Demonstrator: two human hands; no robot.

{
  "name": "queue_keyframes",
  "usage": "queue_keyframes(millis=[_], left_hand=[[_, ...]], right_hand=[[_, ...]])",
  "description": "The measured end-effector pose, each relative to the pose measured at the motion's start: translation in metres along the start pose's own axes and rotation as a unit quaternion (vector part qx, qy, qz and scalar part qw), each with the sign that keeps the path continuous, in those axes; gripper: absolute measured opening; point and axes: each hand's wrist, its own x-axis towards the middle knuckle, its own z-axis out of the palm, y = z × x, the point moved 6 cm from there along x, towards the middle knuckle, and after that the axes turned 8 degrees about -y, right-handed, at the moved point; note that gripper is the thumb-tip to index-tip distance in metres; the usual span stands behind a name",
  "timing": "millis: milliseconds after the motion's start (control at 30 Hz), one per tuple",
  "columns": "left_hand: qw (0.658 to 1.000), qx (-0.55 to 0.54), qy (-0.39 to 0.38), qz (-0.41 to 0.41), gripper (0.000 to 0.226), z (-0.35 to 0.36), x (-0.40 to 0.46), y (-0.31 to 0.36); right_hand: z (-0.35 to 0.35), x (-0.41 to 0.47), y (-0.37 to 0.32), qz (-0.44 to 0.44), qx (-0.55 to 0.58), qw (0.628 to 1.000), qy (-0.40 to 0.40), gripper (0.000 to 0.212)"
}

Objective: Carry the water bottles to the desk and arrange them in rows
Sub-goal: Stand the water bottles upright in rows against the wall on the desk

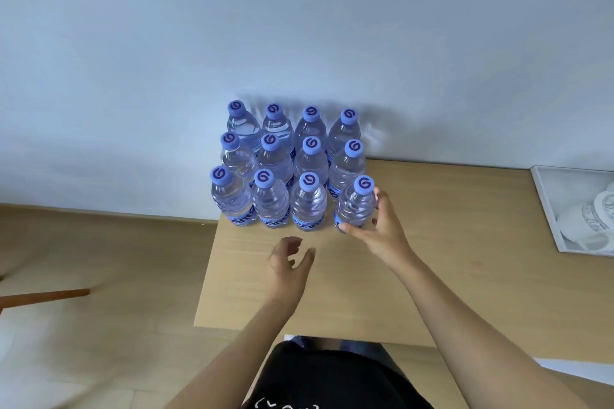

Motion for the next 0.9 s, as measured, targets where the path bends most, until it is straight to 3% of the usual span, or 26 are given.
queue_keyframes(millis=[233,400,567,667,800,900], left_hand=[[0.997,0.027,0.058,-0.044,0.030,-0.092,0.012,-0.016],[0.988,0.051,0.105,-0.096,0.066,-0.122,0.032,-0.014],[0.993,0.048,0.068,-0.089,0.088,-0.131,0.060,-0.006],[0.996,0.047,0.039,-0.060,0.081,-0.131,0.071,0.000],[0.999,0.033,0.025,-0.020,0.057,-0.128,0.077,0.005],[0.999,0.032,0.026,-0.015,0.053,-0.127,0.078,0.006]], right_hand=[[0.004,0.002,0.002,0.006,0.010,0.999,0.041,0.062],[0.008,0.005,0.013,0.032,0.022,0.998,0.050,0.066],[0.009,0.006,0.026,0.068,0.041,0.996,0.049,0.068],[0.010,0.007,0.030,0.076,0.050,0.995,0.048,0.063],[0.012,0.006,0.027,0.076,0.050,0.995,0.052,0.061],[0.015,0.006,0.023,0.073,0.048,0.995,0.051,0.060]])
